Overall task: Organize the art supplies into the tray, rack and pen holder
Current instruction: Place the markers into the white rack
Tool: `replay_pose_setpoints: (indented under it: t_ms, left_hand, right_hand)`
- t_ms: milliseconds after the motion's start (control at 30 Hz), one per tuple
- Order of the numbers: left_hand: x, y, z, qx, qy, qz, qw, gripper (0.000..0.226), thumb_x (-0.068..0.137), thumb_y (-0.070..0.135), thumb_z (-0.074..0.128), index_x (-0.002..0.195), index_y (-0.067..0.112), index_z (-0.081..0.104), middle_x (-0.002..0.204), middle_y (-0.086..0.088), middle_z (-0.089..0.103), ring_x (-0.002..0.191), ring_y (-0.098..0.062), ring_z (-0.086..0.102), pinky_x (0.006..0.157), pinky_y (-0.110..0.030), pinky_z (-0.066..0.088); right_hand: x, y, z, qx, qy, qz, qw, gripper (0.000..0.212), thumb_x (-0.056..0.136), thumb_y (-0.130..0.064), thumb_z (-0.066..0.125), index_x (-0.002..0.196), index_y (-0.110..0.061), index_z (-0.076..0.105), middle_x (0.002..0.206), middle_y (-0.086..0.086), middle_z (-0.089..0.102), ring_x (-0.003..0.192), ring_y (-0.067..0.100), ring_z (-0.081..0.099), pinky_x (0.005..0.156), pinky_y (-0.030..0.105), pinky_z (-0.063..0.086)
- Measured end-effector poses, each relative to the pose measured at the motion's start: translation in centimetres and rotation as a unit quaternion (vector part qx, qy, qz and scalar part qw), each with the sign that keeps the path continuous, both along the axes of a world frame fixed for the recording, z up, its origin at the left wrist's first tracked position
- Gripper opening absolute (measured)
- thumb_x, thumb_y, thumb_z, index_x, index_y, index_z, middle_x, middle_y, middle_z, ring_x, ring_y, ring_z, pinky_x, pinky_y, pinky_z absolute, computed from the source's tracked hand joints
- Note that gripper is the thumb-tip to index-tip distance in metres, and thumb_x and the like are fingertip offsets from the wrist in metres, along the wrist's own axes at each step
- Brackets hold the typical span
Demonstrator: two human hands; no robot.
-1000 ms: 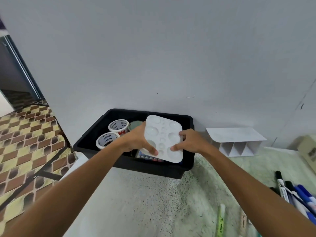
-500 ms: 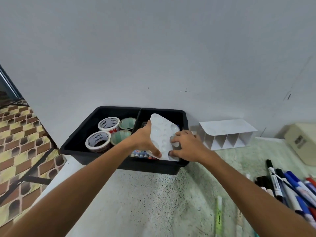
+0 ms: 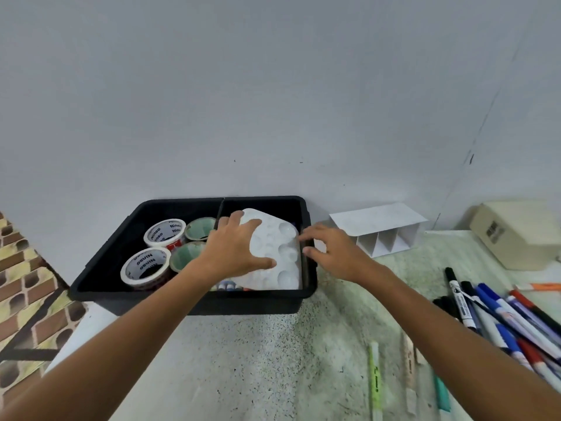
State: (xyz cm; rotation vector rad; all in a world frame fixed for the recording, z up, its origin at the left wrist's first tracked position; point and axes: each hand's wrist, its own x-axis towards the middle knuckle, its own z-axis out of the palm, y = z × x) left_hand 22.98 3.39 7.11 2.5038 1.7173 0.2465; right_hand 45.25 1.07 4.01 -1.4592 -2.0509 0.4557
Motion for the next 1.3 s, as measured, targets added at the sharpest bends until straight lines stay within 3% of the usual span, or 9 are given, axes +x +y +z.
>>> replay_pose_setpoints:
  t_ms: [133, 267, 433, 500, 633, 867, 1000, 1167, 1300]
  left_hand:
    - [4.1, -0.2, 0.7, 0.023, -0.104, -0.081, 0.991, 0.075, 0.077, 0.053, 0.071, 0.140, 0.023, 0.043, 0.149, -0.006, 0.032, 0.138, -0.023, 0.025, 0.111, -0.043, 0.030]
    - [10.1, 0.7, 0.4, -0.005, -0.135, -0.145, 0.980, 0.073, 0.079, 0.043, 0.072, 0.141, 0.018, 0.042, 0.147, -0.006, 0.037, 0.139, -0.021, 0.026, 0.108, -0.030, 0.026]
    - [17.6, 2.3, -2.1, -0.064, -0.088, -0.146, 0.983, 0.082, 0.080, 0.040, 0.072, 0.148, 0.015, 0.032, 0.156, -0.011, 0.024, 0.145, -0.022, 0.016, 0.114, -0.033, 0.022]
    - [19.5, 2.6, -3.3, -0.080, -0.040, -0.119, 0.989, 0.085, 0.081, 0.042, 0.070, 0.149, 0.014, 0.028, 0.157, -0.012, 0.019, 0.146, -0.025, 0.010, 0.116, -0.039, 0.023]
    - [20.7, 2.2, -4.6, -0.101, -0.021, -0.075, 0.992, 0.084, 0.081, 0.041, 0.071, 0.147, 0.011, 0.030, 0.157, -0.011, 0.021, 0.146, -0.026, 0.008, 0.115, -0.041, 0.025]
    - [20.0, 0.8, -5.4, -0.098, -0.065, -0.071, 0.991, 0.081, 0.082, 0.041, 0.070, 0.149, 0.015, 0.030, 0.159, -0.003, 0.017, 0.148, -0.020, 0.003, 0.117, -0.040, 0.020]
    - [19.9, 0.1, -6.7, -0.051, -0.218, -0.036, 0.974, 0.102, 0.075, 0.058, 0.070, 0.152, 0.021, 0.016, 0.160, -0.001, 0.007, 0.147, -0.016, 0.002, 0.118, -0.041, 0.015]
    - [21.4, -1.9, -7.0, 0.007, -0.448, 0.050, 0.893, 0.110, 0.072, 0.067, 0.065, 0.152, 0.030, -0.001, 0.158, 0.012, 0.004, 0.142, -0.017, 0.023, 0.110, -0.050, 0.035]
    - [23.3, -2.6, -6.0, -0.079, -0.560, 0.096, 0.819, 0.091, 0.087, 0.043, 0.064, 0.151, 0.032, 0.002, 0.154, 0.000, 0.023, 0.124, -0.017, 0.045, 0.098, -0.047, 0.047]
  right_hand:
    - [5.2, 0.9, 1.1, 0.008, 0.007, -0.047, 0.999, 0.033, 0.086, -0.012, 0.068, 0.118, -0.010, 0.065, 0.122, 0.007, 0.062, 0.115, 0.020, 0.055, 0.094, 0.025, 0.039]
    - [11.5, 3.2, 1.8, -0.046, -0.085, -0.062, 0.993, 0.055, 0.080, -0.018, 0.073, 0.131, -0.016, 0.056, 0.137, 0.006, 0.051, 0.126, 0.022, 0.047, 0.100, 0.026, 0.034]
    - [16.3, 6.2, 1.2, -0.160, -0.226, -0.022, 0.961, 0.087, 0.081, -0.028, 0.073, 0.152, -0.026, 0.022, 0.161, 0.007, 0.012, 0.148, 0.022, 0.010, 0.117, 0.039, 0.017]
    - [17.4, 7.3, 0.6, -0.176, -0.296, -0.008, 0.939, 0.094, 0.082, -0.037, 0.071, 0.153, -0.031, 0.010, 0.162, 0.007, 0.002, 0.148, 0.025, 0.007, 0.117, 0.042, 0.013]
    - [18.4, 8.9, 0.2, -0.137, -0.388, 0.020, 0.911, 0.093, 0.081, -0.051, 0.067, 0.152, -0.037, 0.008, 0.157, 0.007, 0.022, 0.140, 0.030, 0.020, 0.111, 0.044, 0.019]
    - [20.0, 9.0, 0.6, -0.175, -0.283, 0.069, 0.941, 0.112, 0.064, -0.050, 0.083, 0.150, -0.044, 0.012, 0.140, 0.009, 0.034, 0.130, 0.029, 0.029, 0.106, 0.044, 0.032]
    - [20.8, 8.0, 0.0, -0.152, -0.253, 0.049, 0.954, 0.113, 0.063, -0.063, 0.078, 0.148, -0.051, 0.005, 0.134, 0.012, 0.039, 0.125, 0.031, 0.034, 0.102, 0.047, 0.034]
    - [22.5, 7.0, 0.2, -0.162, -0.034, 0.026, 0.986, 0.112, 0.060, -0.062, 0.078, 0.148, -0.049, 0.010, 0.132, 0.012, 0.044, 0.125, 0.030, 0.042, 0.104, 0.044, 0.037]
    - [21.9, 4.4, -0.2, -0.132, 0.201, 0.014, 0.971, 0.105, 0.064, -0.045, 0.079, 0.151, -0.037, 0.020, 0.115, 0.004, 0.055, 0.102, 0.018, 0.057, 0.080, 0.021, 0.046]
